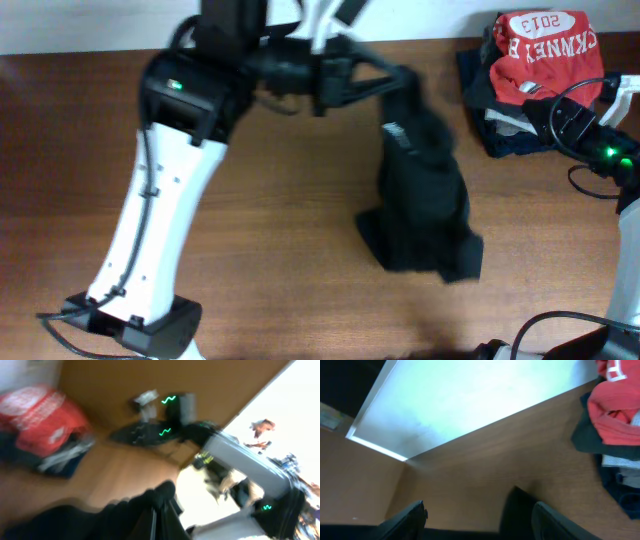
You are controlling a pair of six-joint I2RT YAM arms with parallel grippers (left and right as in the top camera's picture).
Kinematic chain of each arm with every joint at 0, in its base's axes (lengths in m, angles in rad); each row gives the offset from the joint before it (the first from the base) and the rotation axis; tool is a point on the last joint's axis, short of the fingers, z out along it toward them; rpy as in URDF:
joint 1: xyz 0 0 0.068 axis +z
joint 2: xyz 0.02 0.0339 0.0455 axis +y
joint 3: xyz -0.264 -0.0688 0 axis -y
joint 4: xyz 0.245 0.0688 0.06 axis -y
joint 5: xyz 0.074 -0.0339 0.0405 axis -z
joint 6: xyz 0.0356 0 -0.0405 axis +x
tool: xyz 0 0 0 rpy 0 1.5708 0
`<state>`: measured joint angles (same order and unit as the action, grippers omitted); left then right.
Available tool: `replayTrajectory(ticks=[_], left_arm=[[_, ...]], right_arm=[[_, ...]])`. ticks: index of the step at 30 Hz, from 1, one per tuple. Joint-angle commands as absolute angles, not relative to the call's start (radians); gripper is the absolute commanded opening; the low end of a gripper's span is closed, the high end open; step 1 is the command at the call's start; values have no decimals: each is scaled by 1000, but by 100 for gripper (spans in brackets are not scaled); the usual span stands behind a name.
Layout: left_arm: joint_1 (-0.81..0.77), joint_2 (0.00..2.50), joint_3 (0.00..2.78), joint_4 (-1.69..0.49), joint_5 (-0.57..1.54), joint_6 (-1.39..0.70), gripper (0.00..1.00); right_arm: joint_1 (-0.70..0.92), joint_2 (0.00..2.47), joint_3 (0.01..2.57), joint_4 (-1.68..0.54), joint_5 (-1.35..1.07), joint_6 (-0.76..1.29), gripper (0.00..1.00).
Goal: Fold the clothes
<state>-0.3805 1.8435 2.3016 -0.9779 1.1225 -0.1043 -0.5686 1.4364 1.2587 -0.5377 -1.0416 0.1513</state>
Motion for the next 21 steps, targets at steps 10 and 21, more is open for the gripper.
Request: replayTrajectory(ticks=[10, 21], left_arm=[[-223, 1819, 2236, -1377, 72, 137, 1], [-224, 1855, 2056, -1268, 29, 137, 1]], right_arm=[[-472, 1415, 1277, -569, -932, 109, 72], [-151, 1504, 1277, -560, -504, 78, 72]])
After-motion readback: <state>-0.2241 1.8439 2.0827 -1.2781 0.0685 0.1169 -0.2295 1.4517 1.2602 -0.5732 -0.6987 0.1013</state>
